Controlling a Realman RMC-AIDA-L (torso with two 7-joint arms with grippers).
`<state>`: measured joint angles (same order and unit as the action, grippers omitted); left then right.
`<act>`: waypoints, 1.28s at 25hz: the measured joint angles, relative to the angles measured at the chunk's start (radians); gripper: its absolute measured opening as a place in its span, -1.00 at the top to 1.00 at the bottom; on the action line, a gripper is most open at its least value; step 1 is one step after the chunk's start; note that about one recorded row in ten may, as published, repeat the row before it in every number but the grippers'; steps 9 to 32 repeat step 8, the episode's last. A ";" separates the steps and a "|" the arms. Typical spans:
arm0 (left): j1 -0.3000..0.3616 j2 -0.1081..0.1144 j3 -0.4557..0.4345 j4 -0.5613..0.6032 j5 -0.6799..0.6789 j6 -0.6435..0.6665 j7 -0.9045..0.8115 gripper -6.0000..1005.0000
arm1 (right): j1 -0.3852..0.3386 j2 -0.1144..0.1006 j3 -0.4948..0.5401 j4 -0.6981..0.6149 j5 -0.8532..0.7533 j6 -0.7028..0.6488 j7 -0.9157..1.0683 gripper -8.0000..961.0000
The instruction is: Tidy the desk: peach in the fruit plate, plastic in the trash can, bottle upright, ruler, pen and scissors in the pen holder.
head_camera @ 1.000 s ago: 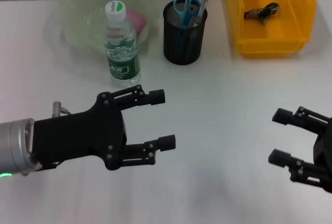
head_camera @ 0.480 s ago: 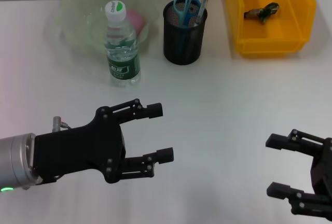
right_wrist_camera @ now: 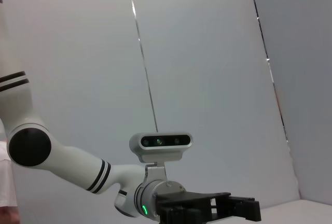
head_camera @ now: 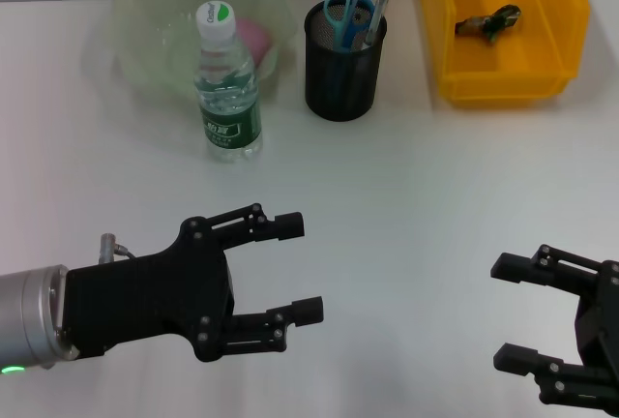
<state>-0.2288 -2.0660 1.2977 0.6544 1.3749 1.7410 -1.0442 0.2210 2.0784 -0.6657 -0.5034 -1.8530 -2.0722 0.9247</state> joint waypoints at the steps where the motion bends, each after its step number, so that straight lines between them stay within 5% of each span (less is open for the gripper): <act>1: 0.001 0.000 0.000 -0.002 0.000 0.000 0.003 -0.58 | 0.000 0.000 0.000 0.000 0.000 0.000 0.000 -0.57; 32: 0.004 0.000 0.000 -0.006 0.001 0.002 0.011 -0.58 | 0.001 0.002 0.000 0.010 0.000 0.000 0.000 -0.57</act>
